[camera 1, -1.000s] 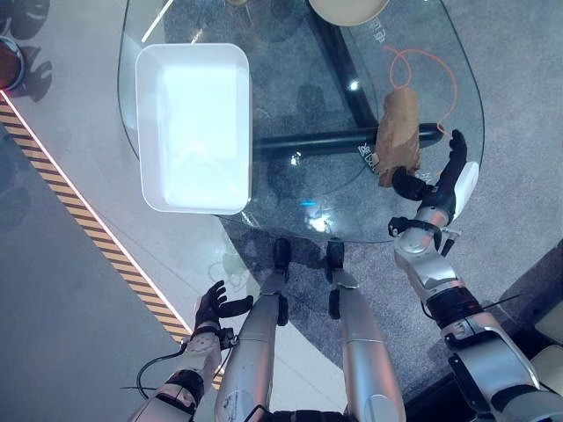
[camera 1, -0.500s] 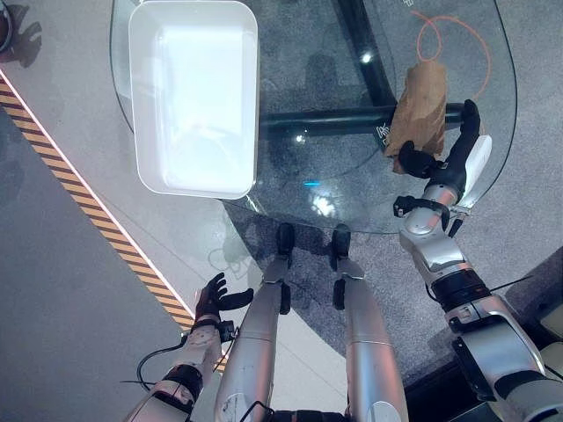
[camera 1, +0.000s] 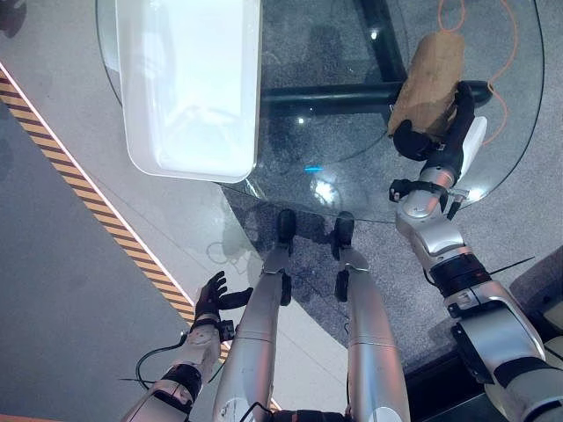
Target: Wipe the table with a cloth and put it in the basket.
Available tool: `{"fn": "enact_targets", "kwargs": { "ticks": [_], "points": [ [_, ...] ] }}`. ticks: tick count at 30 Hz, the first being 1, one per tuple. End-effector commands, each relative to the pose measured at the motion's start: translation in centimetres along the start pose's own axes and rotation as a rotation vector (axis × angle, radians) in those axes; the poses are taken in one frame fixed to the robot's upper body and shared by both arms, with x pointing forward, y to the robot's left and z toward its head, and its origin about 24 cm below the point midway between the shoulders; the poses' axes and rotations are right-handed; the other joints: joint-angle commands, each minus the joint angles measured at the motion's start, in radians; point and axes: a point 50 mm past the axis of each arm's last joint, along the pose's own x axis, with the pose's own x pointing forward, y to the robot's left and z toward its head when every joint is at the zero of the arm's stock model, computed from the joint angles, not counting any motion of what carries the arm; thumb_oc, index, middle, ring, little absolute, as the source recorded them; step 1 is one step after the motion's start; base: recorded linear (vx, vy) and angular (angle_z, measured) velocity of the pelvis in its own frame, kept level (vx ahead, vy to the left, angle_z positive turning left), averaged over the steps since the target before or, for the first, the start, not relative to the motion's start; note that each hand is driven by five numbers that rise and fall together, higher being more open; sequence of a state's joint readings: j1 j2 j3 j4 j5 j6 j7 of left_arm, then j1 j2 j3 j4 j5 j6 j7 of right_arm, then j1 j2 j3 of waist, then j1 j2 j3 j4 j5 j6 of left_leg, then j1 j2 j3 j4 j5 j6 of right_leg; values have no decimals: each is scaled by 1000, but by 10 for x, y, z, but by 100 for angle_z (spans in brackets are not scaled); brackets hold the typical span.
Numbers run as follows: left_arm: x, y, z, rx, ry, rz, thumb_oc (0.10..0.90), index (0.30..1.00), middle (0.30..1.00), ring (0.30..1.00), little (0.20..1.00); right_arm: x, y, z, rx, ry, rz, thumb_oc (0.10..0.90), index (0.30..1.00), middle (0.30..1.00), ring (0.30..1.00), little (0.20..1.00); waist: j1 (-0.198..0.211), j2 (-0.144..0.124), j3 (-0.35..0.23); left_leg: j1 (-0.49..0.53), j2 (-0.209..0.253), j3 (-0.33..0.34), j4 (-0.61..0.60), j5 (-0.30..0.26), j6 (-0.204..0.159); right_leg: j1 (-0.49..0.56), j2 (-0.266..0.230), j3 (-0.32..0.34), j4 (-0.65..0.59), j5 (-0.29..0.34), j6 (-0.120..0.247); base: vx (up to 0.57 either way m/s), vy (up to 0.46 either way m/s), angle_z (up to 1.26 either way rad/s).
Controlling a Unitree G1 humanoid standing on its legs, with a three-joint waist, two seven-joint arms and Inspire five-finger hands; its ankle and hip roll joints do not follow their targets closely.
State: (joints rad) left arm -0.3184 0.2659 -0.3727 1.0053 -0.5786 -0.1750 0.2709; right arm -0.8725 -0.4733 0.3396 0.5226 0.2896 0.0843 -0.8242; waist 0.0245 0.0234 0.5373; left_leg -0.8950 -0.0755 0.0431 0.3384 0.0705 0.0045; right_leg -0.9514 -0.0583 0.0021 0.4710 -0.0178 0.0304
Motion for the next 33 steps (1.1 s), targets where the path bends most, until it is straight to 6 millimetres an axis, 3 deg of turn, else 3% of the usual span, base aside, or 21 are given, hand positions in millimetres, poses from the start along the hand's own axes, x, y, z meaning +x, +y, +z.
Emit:
{"fn": "enact_targets", "kwargs": {
  "ticks": [1, 2, 3, 4, 24, 33],
  "points": [
    [-10, -7, -28, -34, 88, 2, 800, 900, 900, 900, 900, -2, 4, 5, -3, -20, 134, 800, 900, 900, 900, 900, 8, 31, -17, -42, -24, -17, 125, -101, 14, -14, 25, -58, -73, 64, -3, 0, 0, 0],
    [-9, -6, -27, -38, 83, -1, 800, 900, 900, 900, 900, -4, 9, 7, -20, -25, 189, 344, 509, 509, 509, 444, 8, 29, -17, -46, -24, -18, 127, -101, 14, -18, 27, -57, -69, 63, -4, 0, 0, 0],
    [-9, -6, -27, -41, 80, -3, 800, 900, 900, 900, 900, -5, 11, 7, -25, -25, 198, 281, 455, 455, 455, 381, 8, 28, -17, -47, -24, -18, 128, -100, 13, -18, 27, -57, -67, 63, -4, 0, 0, 0],
    [-9, -5, -27, -46, 72, -7, 800, 900, 900, 900, 900, -6, 12, 7, -34, -27, 209, 100, 300, 300, 300, 200, 9, 28, -17, -47, -24, -19, 128, -99, 12, -19, 27, -58, -65, 63, -4, 0, 0, 0],
    [-9, -6, -25, -54, 52, 3, 800, 900, 900, 900, 900, -12, 20, 12, -18, -42, 265, 100, 300, 300, 300, 200, 15, 21, -17, -55, -29, -28, 140, -104, 12, -25, 29, -59, -52, 60, 2, 4, 5, 2],
    [-11, -12, -23, -58, 40, -2, 800, 900, 900, 900, 900, -35, 42, 18, 56, -46, 445, 100, 300, 300, 300, 200, 20, 28, -17, -60, -35, -28, 131, -100, 15, -34, 24, -61, -57, 61, 5, 0, 0, 0]
  ]
}}
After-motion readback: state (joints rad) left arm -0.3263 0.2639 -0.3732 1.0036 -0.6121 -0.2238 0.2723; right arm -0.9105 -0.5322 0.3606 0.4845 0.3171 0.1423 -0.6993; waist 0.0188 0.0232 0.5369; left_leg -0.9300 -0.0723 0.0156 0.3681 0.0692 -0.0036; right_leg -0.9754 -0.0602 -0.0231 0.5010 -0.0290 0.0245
